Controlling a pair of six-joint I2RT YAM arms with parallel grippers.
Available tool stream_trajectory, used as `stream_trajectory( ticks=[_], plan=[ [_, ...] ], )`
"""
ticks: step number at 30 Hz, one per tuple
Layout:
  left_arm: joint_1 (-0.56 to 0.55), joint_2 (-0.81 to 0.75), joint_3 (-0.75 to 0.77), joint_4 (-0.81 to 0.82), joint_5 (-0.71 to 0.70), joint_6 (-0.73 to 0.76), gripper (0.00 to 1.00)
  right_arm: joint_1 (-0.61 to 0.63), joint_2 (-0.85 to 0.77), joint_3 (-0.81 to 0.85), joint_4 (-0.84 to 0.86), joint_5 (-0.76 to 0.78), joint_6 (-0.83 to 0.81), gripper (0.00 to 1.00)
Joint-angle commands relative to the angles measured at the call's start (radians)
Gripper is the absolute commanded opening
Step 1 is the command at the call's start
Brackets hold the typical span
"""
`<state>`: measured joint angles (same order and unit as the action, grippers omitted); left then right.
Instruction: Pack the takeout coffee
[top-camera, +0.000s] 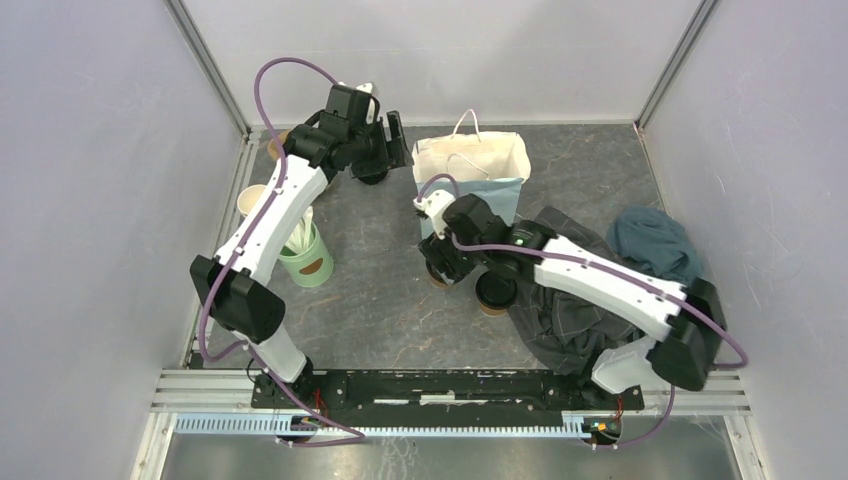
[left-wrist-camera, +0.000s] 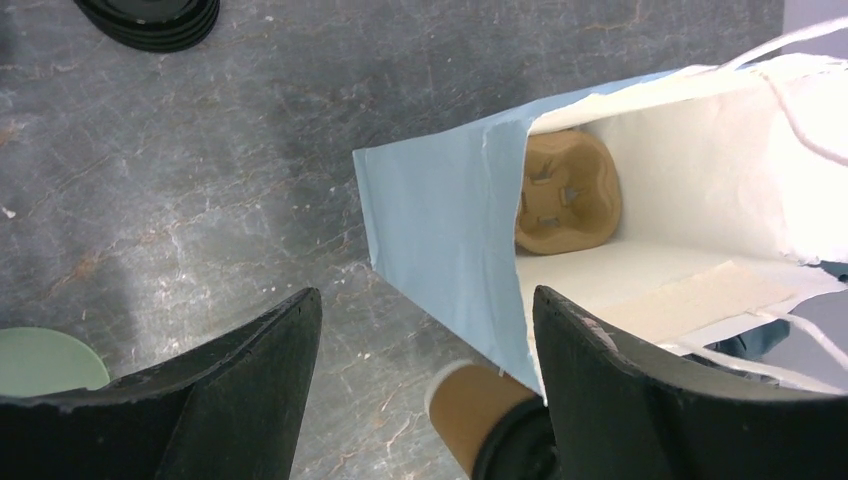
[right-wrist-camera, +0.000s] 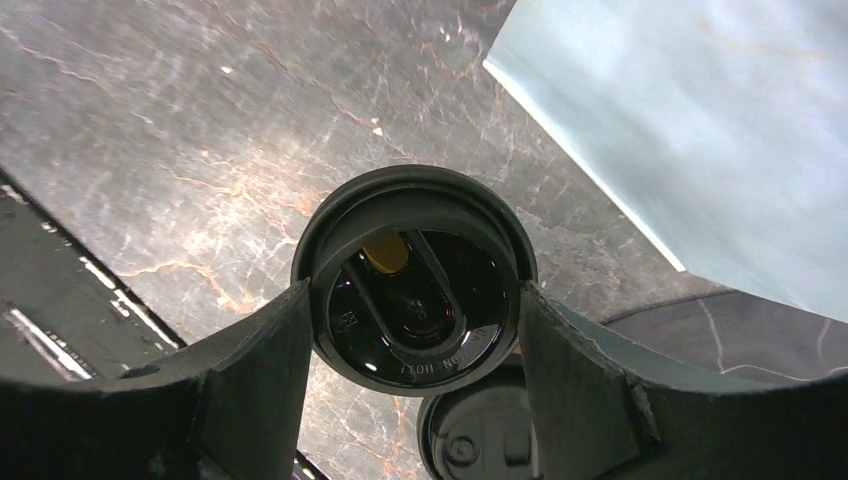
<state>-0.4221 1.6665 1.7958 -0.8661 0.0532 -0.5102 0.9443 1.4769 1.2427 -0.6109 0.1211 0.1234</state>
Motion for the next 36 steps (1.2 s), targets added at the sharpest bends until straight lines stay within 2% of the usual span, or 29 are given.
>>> stream_trajectory(
  ticks=[1, 6, 9, 12, 15, 23, 24, 29, 36],
  plan=[
    [0.0, 0.028, 0.081, 0.009, 0.029, -0.011, 0.84, 0.0, -0.175, -0.042, 0.072, -0.038, -0.054, 0.38],
    [-0.021, 0.072, 0.124, 0.009, 0.048, -0.026, 0.81, -0.001, -0.321, -0.045, 0.081, -0.024, -0.065, 0.36],
    [-0.043, 0.095, 0.143, 0.01, 0.043, -0.036, 0.79, -0.001, -0.371, 0.037, 0.049, 0.047, -0.07, 0.33],
    [-0.07, 0.119, 0.159, 0.006, 0.005, -0.032, 0.71, -0.001, -0.397, 0.15, 0.008, 0.147, -0.091, 0.3],
    [-0.083, 0.139, 0.162, 0.003, -0.044, -0.015, 0.57, -0.001, -0.416, 0.244, -0.016, 0.255, -0.129, 0.27],
    [-0.083, 0.169, 0.239, -0.05, -0.2, 0.09, 0.04, -0.002, -0.415, 0.369, -0.012, 0.372, -0.268, 0.25],
    [-0.083, 0.151, 0.228, -0.047, -0.215, 0.102, 0.02, -0.001, -0.409, 0.383, -0.012, 0.371, -0.286, 0.24],
    [-0.083, -0.002, 0.047, 0.064, -0.272, 0.194, 0.02, 0.0, -0.409, 0.385, 0.008, 0.325, -0.388, 0.23],
    [-0.083, -0.3, -0.365, 0.36, -0.254, 0.235, 0.02, -0.002, -0.476, 0.243, 0.08, 0.166, -0.52, 0.22]
  ],
)
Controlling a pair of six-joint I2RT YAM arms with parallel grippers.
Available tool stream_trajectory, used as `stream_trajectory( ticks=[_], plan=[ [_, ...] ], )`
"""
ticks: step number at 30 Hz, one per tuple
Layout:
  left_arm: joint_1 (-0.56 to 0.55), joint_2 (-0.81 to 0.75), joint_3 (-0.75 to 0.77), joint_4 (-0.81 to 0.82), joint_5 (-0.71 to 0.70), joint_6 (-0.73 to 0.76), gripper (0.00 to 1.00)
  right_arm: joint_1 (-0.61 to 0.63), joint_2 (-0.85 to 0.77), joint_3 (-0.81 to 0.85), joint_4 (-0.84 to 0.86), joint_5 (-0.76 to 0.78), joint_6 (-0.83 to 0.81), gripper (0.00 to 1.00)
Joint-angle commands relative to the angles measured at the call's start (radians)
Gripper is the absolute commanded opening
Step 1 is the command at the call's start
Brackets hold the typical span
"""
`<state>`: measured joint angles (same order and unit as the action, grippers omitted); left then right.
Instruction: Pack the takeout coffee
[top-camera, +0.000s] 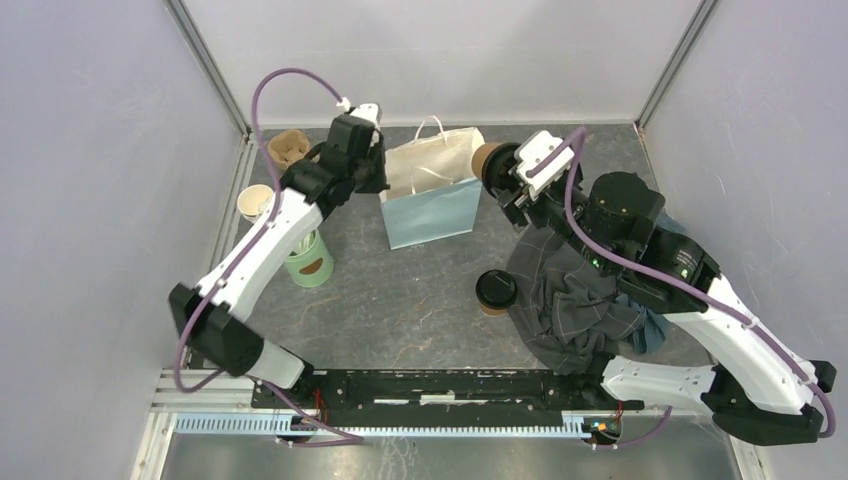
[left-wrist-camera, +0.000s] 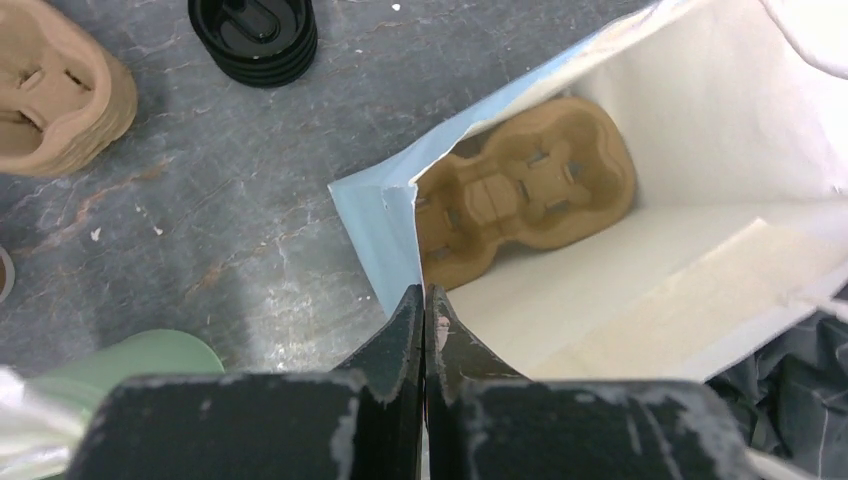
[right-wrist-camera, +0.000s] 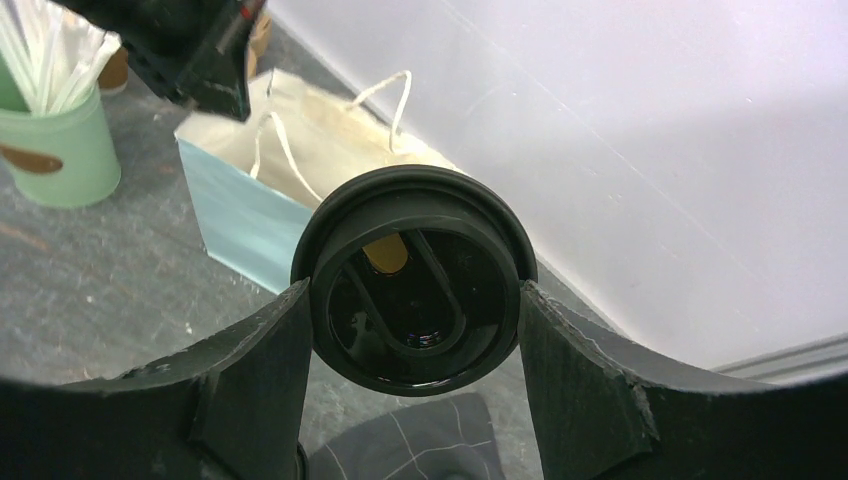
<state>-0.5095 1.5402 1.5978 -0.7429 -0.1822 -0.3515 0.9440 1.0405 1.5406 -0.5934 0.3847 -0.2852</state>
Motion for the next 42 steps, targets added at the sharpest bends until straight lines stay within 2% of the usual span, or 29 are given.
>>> stream_trajectory(
  ticks=[1, 5, 9, 13, 18, 30, 37, 42],
  plan=[
    [0.004, -0.223, -0.226, 0.281, -0.016, 0.084, 0.02, -0.001, -0.045, -0.066, 0.064, -0.114, -0.124, 0.22],
    [0.005, -0.377, -0.42, 0.42, -0.016, 0.105, 0.02, -0.001, -0.044, -0.098, 0.06, -0.191, -0.143, 0.21],
    [0.005, -0.484, -0.546, 0.5, 0.014, 0.143, 0.02, -0.001, -0.023, -0.107, 0.035, -0.297, -0.167, 0.19],
    [0.005, -0.583, -0.711, 0.625, 0.02, 0.193, 0.02, -0.001, -0.033, -0.151, 0.033, -0.383, -0.238, 0.19],
    [0.005, -0.68, -0.84, 0.733, 0.043, 0.226, 0.02, -0.001, -0.042, -0.17, -0.044, -0.503, -0.36, 0.19],
    [0.005, -0.763, -0.913, 0.719, 0.071, 0.198, 0.02, 0.002, 0.061, -0.113, -0.147, -0.59, -0.398, 0.17],
    [0.005, -0.814, -0.944, 0.692, 0.115, 0.128, 0.02, 0.023, 0.16, -0.055, -0.157, -0.548, -0.388, 0.16],
    [0.003, -0.838, -0.95, 0.638, 0.159, 0.067, 0.02, 0.052, 0.257, 0.009, -0.185, -0.457, -0.393, 0.15]
  ],
)
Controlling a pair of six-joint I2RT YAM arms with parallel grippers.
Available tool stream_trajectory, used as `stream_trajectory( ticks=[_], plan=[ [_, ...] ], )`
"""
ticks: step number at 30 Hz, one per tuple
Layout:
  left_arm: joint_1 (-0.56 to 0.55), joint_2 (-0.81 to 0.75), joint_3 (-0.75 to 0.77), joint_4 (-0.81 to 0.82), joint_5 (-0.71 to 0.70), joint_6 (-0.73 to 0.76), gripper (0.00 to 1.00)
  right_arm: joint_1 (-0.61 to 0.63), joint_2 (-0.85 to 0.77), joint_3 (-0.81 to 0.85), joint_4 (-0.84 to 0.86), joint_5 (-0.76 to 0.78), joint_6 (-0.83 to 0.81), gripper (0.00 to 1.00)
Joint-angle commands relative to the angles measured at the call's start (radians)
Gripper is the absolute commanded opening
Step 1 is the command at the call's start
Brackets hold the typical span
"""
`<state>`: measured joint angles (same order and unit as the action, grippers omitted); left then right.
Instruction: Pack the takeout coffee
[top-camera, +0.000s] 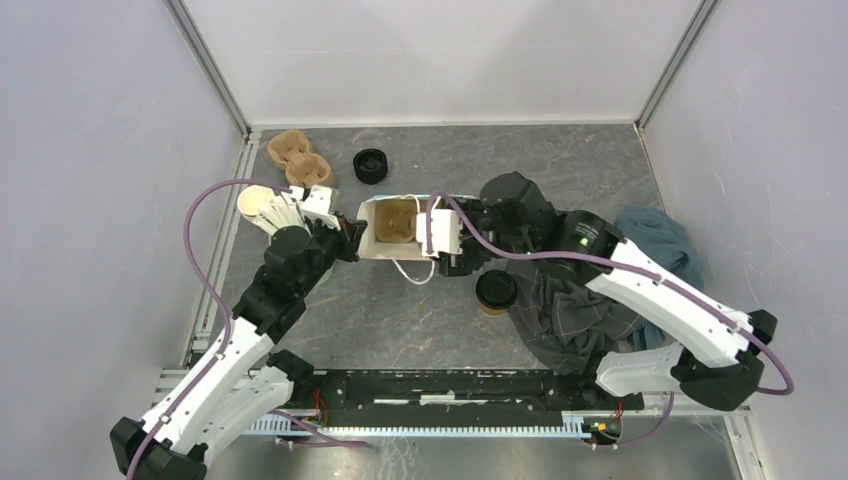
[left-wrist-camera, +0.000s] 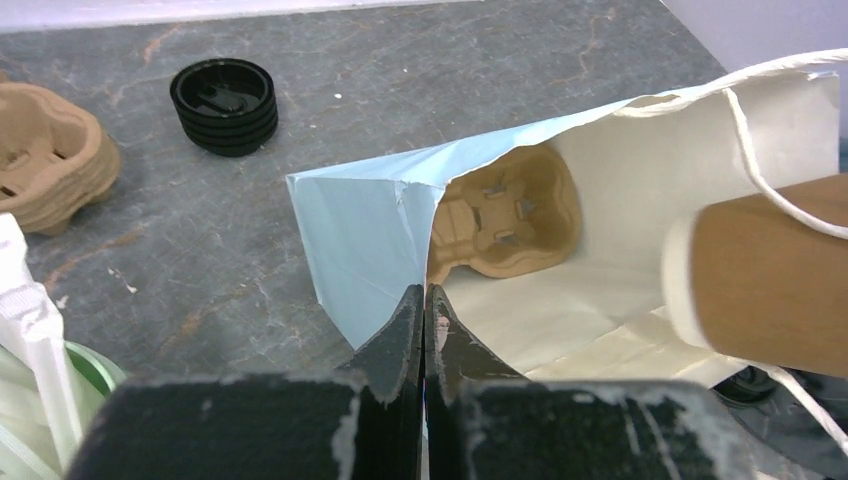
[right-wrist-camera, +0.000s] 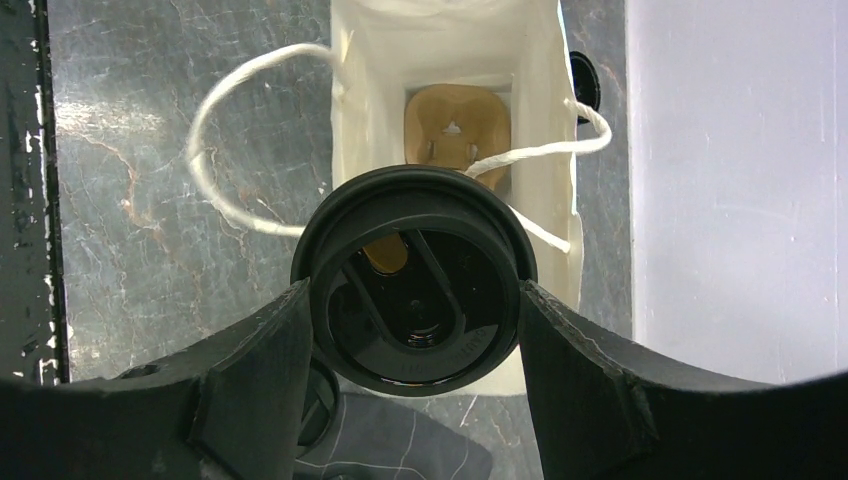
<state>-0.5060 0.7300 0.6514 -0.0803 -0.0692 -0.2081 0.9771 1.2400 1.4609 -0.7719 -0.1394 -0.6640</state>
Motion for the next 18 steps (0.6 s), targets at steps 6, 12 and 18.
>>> stream_trajectory(
  ticks=[6, 12, 18],
  plan=[
    [0.001, -0.093, -0.018, -0.094, 0.036, -0.097, 0.02, 0.043, 0.154, 0.133, -0.031, 0.183, -0.093, 0.15],
    [0.001, -0.126, -0.047, -0.132, 0.017, -0.151, 0.02, 0.059, 0.193, 0.102, -0.008, 0.242, -0.174, 0.15],
    [0.001, -0.161, -0.054, -0.147, 0.014, -0.174, 0.02, 0.064, 0.169, 0.116, 0.009, 0.302, 0.011, 0.12]
  ],
)
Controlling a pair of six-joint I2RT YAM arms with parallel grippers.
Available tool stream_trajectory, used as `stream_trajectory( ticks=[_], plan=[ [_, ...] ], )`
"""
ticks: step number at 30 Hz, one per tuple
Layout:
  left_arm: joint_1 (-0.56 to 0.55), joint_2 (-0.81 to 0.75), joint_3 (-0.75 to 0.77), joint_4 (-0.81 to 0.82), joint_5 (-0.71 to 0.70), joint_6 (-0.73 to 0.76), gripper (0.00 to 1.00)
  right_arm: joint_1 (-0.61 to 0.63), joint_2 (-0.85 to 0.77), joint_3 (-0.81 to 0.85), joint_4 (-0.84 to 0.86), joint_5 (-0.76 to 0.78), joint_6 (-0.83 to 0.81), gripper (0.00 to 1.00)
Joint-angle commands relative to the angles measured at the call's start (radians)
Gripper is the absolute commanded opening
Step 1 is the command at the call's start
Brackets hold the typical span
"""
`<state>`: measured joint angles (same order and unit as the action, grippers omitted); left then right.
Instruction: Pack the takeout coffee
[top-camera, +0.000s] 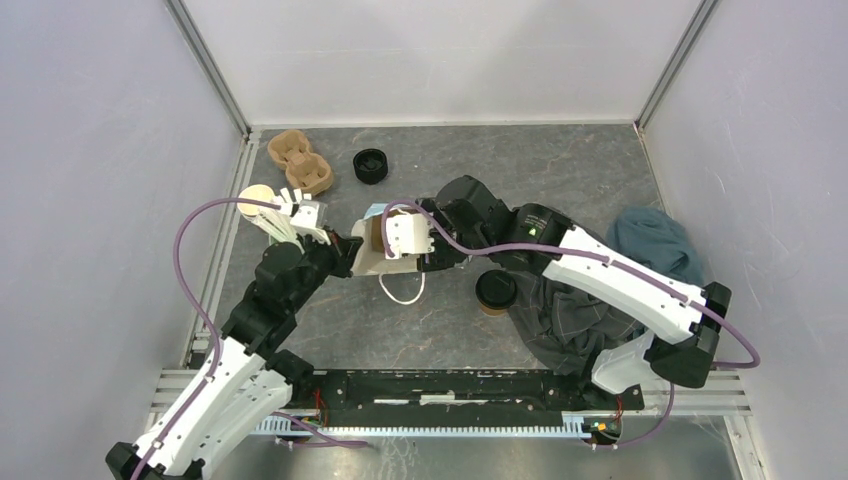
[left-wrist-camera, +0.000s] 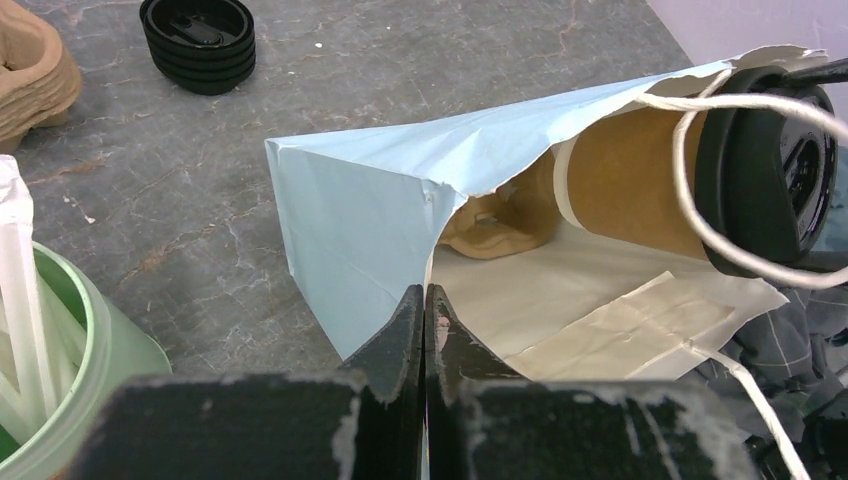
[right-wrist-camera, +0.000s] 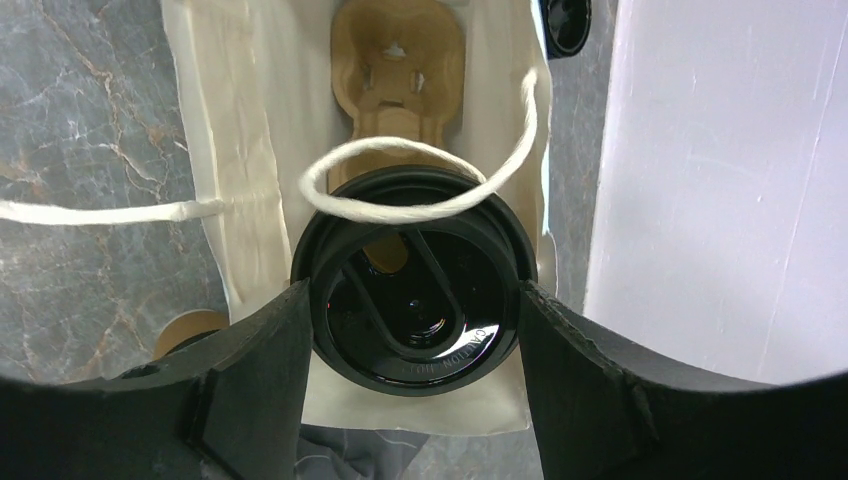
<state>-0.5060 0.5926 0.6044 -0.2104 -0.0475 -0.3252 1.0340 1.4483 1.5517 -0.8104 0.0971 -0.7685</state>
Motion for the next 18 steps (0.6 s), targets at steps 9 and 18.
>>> stream_trajectory(
  ticks=[9, 18],
  plan=[
    [0.0, 0.041, 0.061, -0.104, -0.073, -0.091, 0.02, 0.043, -0.214, -0.084, 0.045, 0.013, 0.299, 0.1],
    [0.001, 0.235, 0.204, -0.163, -0.089, -0.097, 0.02, 0.043, -0.396, -0.192, 0.133, -0.131, 0.416, 0.08]
  ],
)
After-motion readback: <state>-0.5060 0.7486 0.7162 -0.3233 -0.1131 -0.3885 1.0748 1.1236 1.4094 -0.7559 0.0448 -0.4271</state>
